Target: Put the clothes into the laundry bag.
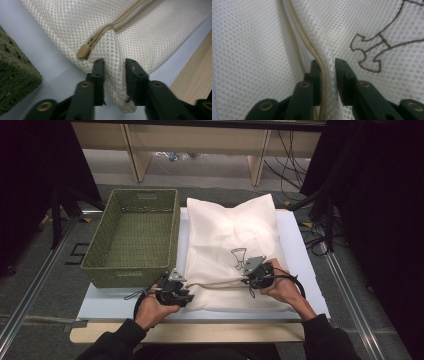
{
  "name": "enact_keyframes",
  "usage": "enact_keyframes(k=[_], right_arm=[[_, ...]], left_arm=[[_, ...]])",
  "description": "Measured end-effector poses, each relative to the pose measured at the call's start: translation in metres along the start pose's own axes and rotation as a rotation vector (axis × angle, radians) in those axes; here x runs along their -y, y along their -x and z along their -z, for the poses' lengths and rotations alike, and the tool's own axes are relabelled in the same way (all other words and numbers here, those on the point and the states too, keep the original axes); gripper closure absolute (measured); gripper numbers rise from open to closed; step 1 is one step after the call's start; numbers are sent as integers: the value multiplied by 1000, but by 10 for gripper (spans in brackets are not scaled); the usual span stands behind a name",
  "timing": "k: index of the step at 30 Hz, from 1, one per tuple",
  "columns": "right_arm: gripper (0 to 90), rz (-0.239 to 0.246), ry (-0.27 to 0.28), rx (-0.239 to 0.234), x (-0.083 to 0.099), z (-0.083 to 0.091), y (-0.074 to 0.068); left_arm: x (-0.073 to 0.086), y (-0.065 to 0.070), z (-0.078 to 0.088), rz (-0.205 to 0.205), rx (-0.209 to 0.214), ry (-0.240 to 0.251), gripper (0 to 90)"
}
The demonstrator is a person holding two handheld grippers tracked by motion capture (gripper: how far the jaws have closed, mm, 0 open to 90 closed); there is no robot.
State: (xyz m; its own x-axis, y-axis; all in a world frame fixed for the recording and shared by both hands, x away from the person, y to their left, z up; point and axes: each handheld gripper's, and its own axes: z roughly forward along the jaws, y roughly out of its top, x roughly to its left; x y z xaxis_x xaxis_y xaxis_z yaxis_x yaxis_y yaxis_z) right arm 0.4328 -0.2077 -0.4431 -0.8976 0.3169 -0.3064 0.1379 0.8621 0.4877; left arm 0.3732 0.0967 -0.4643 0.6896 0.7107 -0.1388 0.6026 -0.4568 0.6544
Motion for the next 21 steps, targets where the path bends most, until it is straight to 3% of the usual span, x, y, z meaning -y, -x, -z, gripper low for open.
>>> enact_keyframes(k=[1,2,4,6,8,9,11,12,17,21], right_arm=[[743,34,16,7,-2,2,1],[741,6,13,15,-3,5,-2],[743,5,42,35,-6,6,-6],[776,32,51,41,-6,7,-8],[844,25,34,24,-8,10,-11],[859,59,38,29,-7,9,-12],[869,49,23,17,-7,5,-16],[871,74,7,8,-5,3,-15],[874,93,-37,-20,1,-11,-14],[874,71,-42,-37,4,-13,-13]], left_arm=[[0,-1,0,-8,-9,0,792],[0,-1,1,-12,-2,-6,810],[1,-1,1,-14,-11,-3,828],[1,0,2,-10,-4,-11,832],[2,0,1,-1,-5,-4,834],[2,0,2,-12,-9,-5,834],[3,0,2,-8,-14,-4,834],[3,0,2,-13,-9,-6,834],[4,-1,3,-12,-16,-5,832],[6,0,5,-17,-9,-4,830]])
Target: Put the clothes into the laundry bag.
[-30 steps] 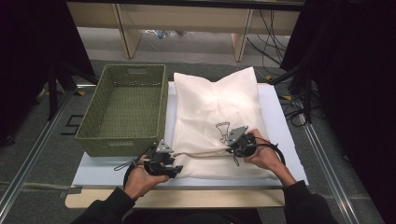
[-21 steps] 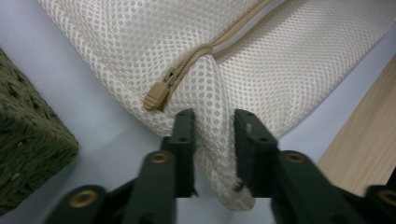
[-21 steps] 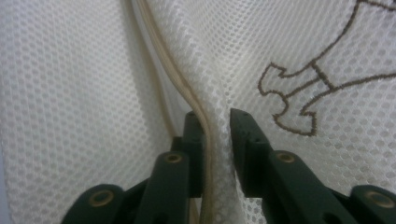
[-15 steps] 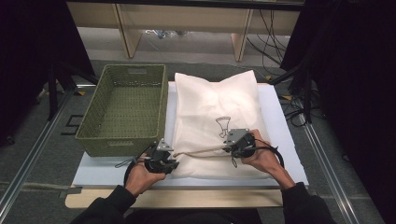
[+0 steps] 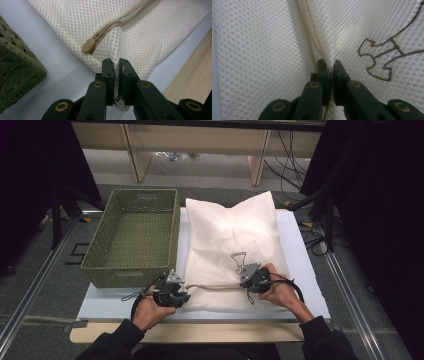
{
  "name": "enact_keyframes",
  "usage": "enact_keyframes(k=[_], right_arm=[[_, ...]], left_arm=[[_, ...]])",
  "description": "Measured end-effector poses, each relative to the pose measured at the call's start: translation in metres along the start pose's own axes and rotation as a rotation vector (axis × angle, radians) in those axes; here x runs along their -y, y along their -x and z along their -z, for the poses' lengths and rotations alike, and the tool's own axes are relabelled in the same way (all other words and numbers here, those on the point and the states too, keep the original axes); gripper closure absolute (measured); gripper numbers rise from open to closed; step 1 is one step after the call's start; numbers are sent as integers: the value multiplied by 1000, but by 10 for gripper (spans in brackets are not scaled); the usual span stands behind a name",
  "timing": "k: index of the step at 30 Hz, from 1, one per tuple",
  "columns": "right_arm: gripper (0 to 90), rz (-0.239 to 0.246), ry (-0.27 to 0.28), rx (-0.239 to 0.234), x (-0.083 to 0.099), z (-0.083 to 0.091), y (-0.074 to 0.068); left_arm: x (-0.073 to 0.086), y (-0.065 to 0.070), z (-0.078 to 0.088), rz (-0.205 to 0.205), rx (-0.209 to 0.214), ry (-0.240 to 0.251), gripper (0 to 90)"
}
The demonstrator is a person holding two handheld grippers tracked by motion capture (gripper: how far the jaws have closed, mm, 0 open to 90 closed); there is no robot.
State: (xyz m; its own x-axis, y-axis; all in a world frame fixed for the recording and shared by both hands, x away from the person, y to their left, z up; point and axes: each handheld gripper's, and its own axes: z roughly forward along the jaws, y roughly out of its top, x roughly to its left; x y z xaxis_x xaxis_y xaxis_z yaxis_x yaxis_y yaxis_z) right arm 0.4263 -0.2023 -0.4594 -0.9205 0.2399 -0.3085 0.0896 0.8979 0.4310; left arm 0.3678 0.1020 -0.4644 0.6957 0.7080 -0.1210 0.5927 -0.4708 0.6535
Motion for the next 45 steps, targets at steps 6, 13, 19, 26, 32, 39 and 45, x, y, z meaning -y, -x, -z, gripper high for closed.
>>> enact_keyframes(k=[6,13,19,26,32,39,45], right_arm=[[776,-59,26,13,-1,2,0],[650,-61,80,74,-19,5,-8],[716,2,93,114,-35,-3,-12],[874,2,114,115,-38,9,-13],[873,-45,147,113,-31,19,-9],[872,-48,133,58,-28,11,-11],[872,-56,144,30,-26,9,-11]], left_arm=[[0,2,1,-1,2,-5,835],[-2,11,2,-58,6,-17,839],[-2,12,3,-48,13,-1,832],[0,4,3,61,22,3,540],[0,-4,-2,194,96,36,439],[-9,-3,-14,245,156,28,399],[-9,-4,-16,264,172,34,391]])
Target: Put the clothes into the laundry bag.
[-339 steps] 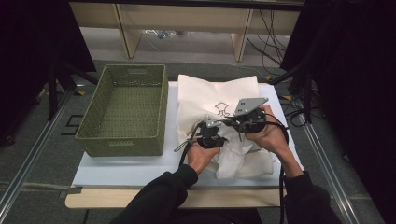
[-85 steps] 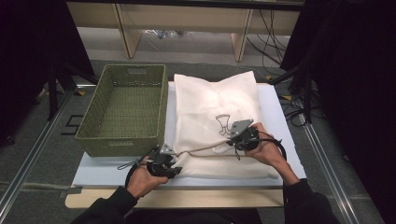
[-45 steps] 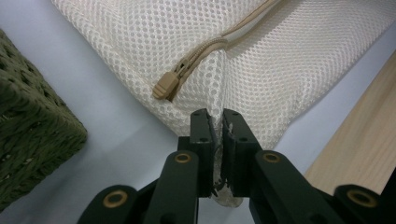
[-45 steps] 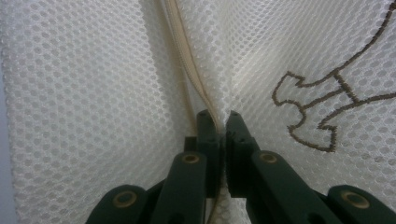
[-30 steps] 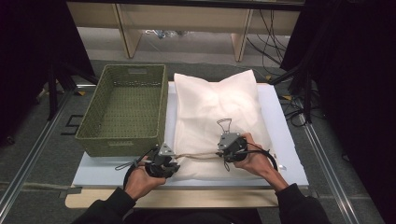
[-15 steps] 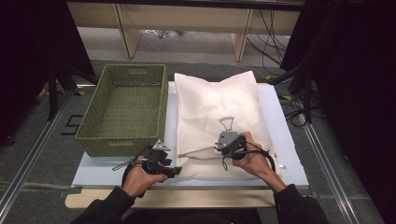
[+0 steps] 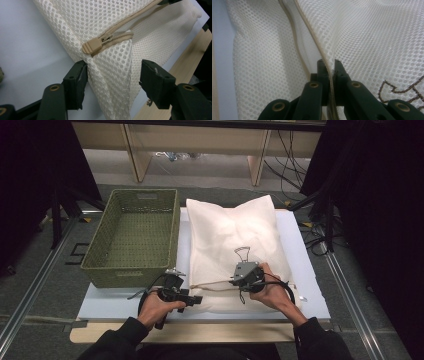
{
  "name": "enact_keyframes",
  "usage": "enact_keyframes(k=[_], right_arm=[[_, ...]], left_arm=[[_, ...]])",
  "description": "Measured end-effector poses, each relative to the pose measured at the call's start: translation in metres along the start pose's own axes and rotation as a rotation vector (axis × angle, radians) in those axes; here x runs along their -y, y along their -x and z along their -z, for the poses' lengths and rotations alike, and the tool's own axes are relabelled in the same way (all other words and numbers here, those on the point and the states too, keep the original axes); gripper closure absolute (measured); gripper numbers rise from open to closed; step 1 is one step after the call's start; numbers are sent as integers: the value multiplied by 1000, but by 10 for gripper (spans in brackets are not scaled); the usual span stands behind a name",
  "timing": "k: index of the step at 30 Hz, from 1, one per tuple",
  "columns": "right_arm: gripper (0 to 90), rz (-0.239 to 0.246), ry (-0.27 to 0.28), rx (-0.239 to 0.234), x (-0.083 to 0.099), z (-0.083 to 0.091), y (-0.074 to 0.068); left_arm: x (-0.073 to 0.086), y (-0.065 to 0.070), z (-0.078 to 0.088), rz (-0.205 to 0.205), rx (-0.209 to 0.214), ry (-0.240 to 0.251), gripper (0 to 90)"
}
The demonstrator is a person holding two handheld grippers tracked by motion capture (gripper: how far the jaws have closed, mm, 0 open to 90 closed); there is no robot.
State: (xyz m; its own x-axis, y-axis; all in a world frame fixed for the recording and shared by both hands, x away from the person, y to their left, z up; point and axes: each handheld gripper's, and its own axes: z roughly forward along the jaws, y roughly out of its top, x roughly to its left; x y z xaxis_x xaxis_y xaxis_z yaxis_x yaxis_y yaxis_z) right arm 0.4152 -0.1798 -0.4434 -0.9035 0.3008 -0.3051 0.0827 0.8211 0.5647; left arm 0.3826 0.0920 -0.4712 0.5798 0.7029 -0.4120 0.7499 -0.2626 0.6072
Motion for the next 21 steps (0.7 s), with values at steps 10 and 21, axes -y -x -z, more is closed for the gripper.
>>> enact_keyframes(k=[10,21], right_arm=[[868,17,11,-9,1,-1,2],[863,5,2,-35,3,-3,4]], left_arm=[[2,-8,-1,54,13,-21,418],[-5,-12,-13,42,21,5,683]])
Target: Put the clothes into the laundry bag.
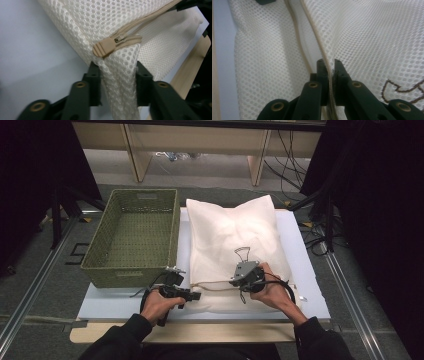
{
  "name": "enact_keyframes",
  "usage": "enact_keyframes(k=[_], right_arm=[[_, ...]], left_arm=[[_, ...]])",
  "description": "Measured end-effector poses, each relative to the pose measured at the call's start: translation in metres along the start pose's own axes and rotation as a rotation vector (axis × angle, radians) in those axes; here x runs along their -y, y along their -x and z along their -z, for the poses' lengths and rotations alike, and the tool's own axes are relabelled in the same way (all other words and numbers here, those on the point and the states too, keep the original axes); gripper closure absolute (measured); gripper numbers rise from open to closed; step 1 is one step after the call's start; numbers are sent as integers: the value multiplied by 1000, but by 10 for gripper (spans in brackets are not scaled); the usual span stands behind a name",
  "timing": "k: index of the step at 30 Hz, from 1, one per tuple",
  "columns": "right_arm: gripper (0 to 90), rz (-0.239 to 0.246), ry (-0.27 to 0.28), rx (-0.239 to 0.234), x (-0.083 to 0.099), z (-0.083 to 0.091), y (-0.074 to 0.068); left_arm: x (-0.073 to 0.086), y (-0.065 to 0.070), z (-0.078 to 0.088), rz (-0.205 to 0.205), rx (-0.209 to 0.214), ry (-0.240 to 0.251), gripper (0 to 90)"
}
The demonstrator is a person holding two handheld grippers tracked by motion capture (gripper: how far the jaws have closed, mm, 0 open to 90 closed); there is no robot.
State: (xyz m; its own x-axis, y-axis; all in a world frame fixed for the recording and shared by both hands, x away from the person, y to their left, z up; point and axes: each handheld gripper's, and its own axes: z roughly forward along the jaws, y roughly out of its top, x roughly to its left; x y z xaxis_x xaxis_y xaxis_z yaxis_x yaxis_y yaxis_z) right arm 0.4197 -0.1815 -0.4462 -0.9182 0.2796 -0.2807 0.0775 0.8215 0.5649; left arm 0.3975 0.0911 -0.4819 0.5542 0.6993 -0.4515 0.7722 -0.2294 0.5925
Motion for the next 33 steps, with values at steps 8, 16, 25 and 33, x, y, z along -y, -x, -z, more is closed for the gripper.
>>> enact_keyframes(k=[8,16,25,33], right_arm=[[867,-30,-52,-17,8,-13,3],[866,-18,-54,-10,8,-15,3],[866,-10,-50,-16,8,-14,4],[866,-28,-51,-18,8,-14,4]], left_arm=[[-1,-4,10,66,87,45,592],[-3,-5,15,56,102,29,620],[-5,6,20,-15,36,44,622],[-8,6,27,6,78,73,605]])
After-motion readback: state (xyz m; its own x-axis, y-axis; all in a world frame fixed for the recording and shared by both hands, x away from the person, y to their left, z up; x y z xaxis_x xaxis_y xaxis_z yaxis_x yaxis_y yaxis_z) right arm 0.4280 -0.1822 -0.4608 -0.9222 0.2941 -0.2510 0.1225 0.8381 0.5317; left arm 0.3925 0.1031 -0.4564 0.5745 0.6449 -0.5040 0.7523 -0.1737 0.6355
